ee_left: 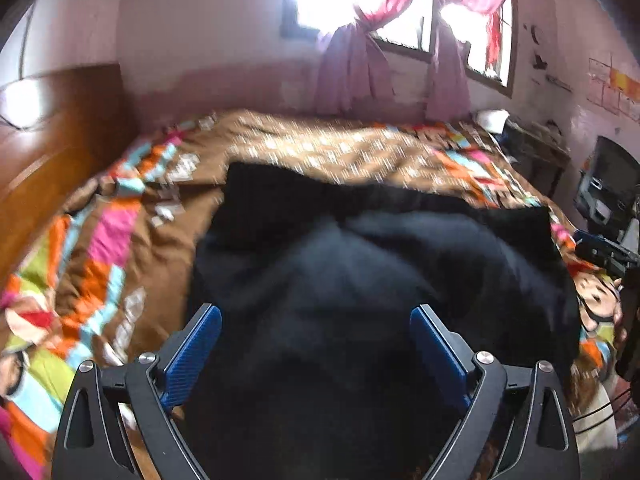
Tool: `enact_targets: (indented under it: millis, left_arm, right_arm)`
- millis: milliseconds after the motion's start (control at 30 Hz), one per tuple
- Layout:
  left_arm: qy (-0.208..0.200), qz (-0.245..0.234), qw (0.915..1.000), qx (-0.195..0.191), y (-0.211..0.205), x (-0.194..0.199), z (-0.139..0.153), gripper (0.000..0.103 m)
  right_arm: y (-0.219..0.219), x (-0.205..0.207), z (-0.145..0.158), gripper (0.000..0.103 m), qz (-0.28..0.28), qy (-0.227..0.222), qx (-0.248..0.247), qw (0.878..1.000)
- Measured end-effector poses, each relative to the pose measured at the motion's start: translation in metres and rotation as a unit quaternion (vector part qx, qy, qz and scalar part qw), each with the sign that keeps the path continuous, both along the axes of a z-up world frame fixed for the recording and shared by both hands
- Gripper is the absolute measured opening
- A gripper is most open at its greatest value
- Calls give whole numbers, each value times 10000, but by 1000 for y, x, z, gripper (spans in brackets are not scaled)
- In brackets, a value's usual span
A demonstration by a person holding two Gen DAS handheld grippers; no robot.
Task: Fold large clothes
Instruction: 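Lower the held navy jacket bundle onto the brown duvet with both tools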
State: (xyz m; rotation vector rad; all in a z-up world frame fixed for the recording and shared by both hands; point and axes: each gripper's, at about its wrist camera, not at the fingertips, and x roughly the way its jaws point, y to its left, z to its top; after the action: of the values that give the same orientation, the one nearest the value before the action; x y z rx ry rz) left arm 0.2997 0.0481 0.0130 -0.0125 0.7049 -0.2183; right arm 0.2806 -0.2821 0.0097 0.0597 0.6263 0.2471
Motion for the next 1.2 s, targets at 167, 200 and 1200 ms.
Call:
enact_targets:
  millis: [167,200,1200]
  left_arm:
    - [240,-366,9990,-111,-9,-15,-26,95]
    - [260,-457,9986,-81,-12,-17,-29,95]
    - [494,102,9987,-75,-40,125,-44,103]
  right_arm:
    - [19,-35,-47,96,13,540,-253,9982]
    - [21,-41,-57,96,14,619,-219,9978]
    - [32,132,-79,96,-400,674,-649,9948]
